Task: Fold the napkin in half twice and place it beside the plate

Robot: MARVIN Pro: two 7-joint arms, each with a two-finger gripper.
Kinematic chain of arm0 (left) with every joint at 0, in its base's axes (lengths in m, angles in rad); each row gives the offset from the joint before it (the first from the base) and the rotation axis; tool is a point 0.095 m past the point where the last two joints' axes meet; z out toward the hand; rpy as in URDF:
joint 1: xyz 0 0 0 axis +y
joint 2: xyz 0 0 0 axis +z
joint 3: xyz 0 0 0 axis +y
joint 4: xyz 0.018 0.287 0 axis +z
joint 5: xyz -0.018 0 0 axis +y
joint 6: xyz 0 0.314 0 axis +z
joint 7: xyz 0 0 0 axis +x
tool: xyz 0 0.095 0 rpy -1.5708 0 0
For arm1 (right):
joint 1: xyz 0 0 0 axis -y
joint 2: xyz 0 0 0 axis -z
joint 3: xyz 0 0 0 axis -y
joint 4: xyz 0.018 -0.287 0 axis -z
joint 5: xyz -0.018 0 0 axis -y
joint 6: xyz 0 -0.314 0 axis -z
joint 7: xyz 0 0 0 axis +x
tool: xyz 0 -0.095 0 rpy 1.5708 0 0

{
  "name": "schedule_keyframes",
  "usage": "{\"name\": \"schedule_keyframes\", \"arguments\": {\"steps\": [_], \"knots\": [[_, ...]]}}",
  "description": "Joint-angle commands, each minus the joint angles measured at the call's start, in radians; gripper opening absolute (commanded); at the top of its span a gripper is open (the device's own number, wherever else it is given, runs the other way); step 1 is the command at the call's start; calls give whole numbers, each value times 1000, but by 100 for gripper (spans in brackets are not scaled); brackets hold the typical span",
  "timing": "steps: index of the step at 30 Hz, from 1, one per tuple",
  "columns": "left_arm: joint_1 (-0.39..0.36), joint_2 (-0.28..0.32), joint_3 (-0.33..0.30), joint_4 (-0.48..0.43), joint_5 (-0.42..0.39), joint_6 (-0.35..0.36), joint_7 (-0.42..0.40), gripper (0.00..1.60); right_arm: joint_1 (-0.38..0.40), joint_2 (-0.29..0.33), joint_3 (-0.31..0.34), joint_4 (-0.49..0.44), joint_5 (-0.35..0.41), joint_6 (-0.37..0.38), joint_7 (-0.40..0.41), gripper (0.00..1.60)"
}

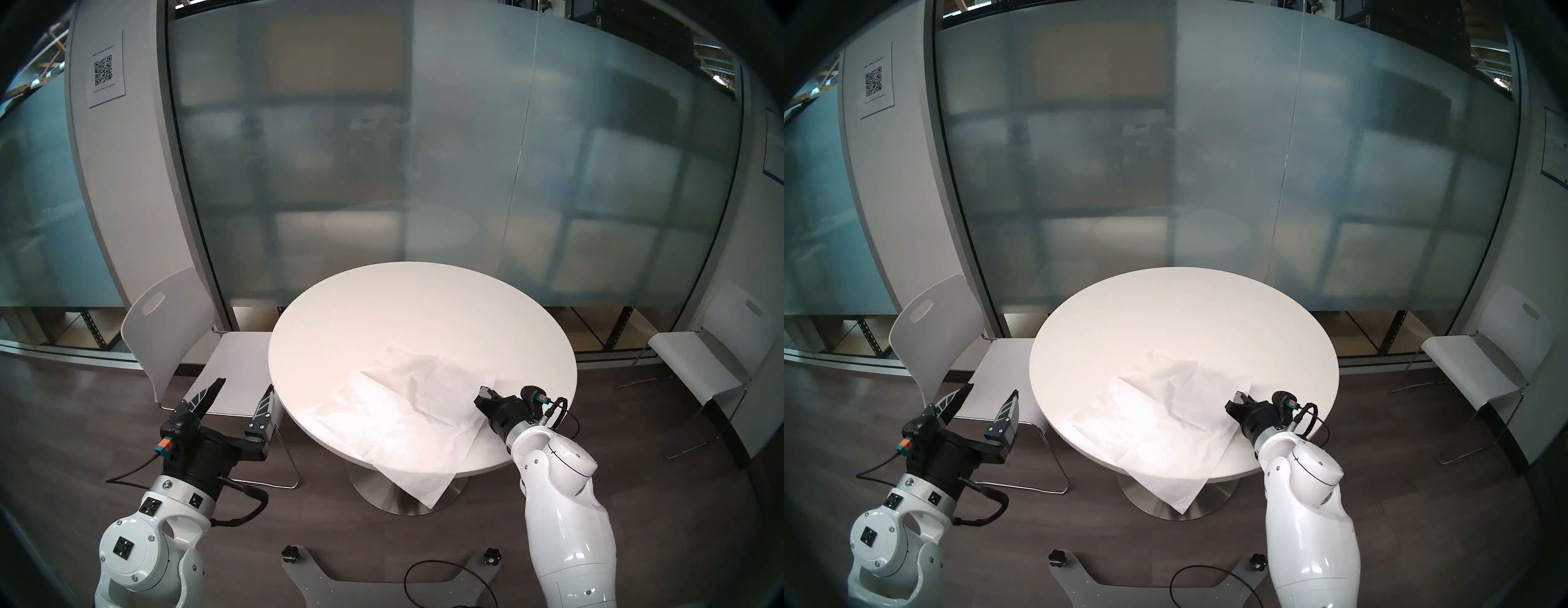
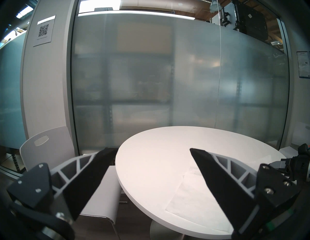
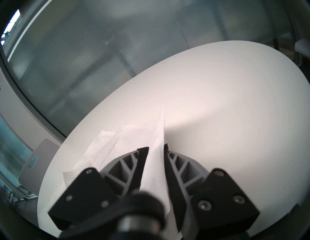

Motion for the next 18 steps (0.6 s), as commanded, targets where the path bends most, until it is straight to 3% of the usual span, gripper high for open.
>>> {"name": "schedule_keyframes", "arguments": {"steps": [1, 9, 18], "knots": [[0, 1, 1, -19, 0, -3, -1, 160, -1, -2, 0, -40, 6, -8, 9, 68], [-1, 1, 1, -19, 0, -3, -1, 160, -5, -1, -6, -44, 5, -11, 20, 51], [0, 1, 1, -20, 0, -3, -1, 160, -15, -4, -9, -60, 5, -9, 22, 49]]}}
